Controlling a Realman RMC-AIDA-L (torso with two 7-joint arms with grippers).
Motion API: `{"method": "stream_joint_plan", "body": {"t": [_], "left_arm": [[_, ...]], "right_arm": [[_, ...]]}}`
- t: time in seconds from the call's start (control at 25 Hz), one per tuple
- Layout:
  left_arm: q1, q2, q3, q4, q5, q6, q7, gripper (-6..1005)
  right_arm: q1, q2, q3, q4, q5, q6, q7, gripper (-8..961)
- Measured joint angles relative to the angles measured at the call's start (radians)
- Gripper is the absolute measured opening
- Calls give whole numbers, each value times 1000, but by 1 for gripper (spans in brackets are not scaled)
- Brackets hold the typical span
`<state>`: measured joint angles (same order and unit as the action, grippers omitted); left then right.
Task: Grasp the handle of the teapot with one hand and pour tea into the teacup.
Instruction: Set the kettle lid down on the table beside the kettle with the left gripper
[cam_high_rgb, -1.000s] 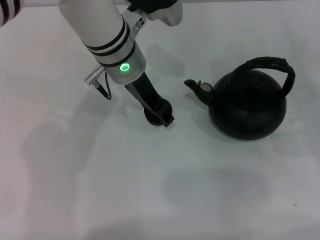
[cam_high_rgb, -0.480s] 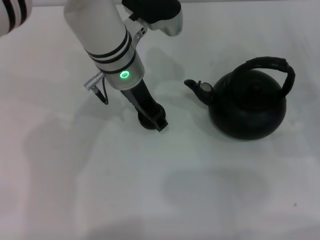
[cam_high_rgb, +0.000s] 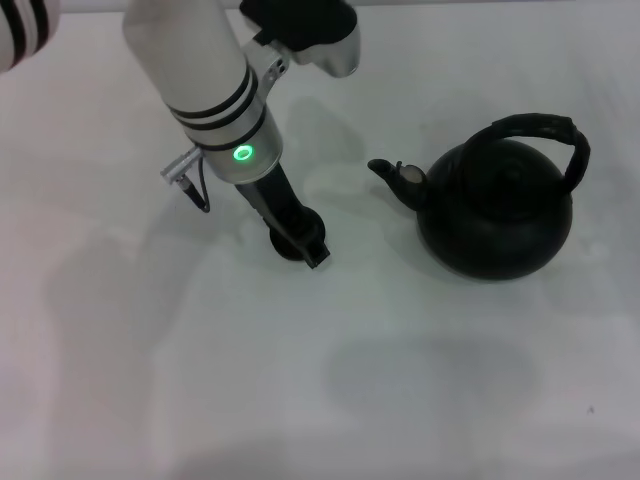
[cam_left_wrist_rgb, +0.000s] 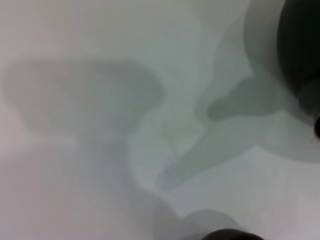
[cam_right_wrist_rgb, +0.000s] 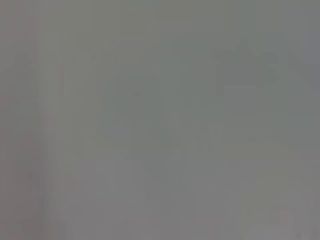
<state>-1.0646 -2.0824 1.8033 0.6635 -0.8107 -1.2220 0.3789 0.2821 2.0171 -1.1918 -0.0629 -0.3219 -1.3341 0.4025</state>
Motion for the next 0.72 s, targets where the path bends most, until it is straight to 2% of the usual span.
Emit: {"method": "stream_joint_plan", "body": {"t": [0.4, 0.72], "left_arm": [[15, 3, -6, 23, 1, -15, 4, 847], [103, 6, -42, 147, 41, -89, 0, 858]], "right_arm": [[0, 1, 0, 6, 0, -1, 1, 829], [0, 2, 0, 8, -2, -1, 1, 828]]}}
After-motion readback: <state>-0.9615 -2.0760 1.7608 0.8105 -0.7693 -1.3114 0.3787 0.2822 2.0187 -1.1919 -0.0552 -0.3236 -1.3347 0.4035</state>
